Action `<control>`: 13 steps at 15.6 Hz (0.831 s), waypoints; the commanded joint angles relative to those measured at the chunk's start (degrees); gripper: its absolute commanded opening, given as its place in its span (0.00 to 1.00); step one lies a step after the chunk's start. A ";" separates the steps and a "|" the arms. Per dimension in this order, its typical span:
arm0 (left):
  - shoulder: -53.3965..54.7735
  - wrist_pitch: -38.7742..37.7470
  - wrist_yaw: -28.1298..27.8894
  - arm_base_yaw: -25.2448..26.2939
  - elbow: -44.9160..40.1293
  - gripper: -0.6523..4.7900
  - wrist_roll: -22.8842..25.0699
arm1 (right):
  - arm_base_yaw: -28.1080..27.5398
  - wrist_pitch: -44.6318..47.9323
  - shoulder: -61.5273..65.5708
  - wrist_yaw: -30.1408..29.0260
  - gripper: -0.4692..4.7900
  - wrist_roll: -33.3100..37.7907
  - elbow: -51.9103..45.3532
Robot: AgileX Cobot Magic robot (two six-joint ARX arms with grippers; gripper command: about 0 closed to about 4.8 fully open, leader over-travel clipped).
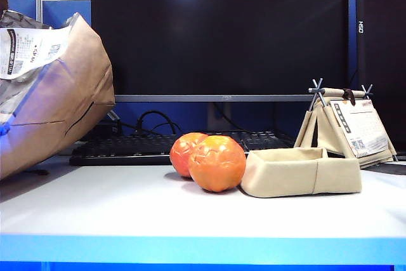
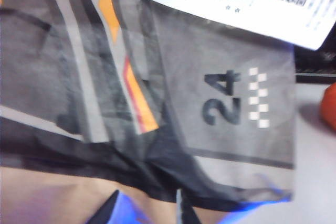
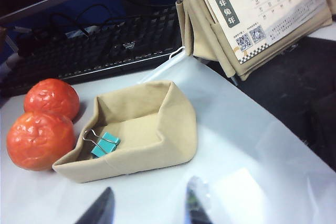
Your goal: Open the paper bag and put two oranges into the paper bag.
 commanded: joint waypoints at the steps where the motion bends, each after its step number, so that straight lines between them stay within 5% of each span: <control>1: -0.02 -2.23 5.29 0.02 0.68 0.37 -4.94 | 0.11 1.05 -0.09 -2.43 0.40 0.63 -0.33; 6: -0.02 -20.68 7.98 0.00 7.72 0.37 -6.95 | 0.11 1.11 -0.09 -5.29 0.42 2.32 -0.26; 10: -0.02 -8.24 17.55 0.00 7.67 0.37 -21.97 | 0.13 3.17 -0.09 -12.13 0.51 2.54 -0.26; 12: -0.02 9.35 19.15 0.00 8.04 0.32 -29.00 | 0.11 4.81 -0.09 -13.31 0.51 3.67 -0.24; 13: -0.02 16.61 17.51 0.00 8.28 0.25 -28.92 | 0.11 5.18 -0.09 -13.31 0.51 4.39 -0.24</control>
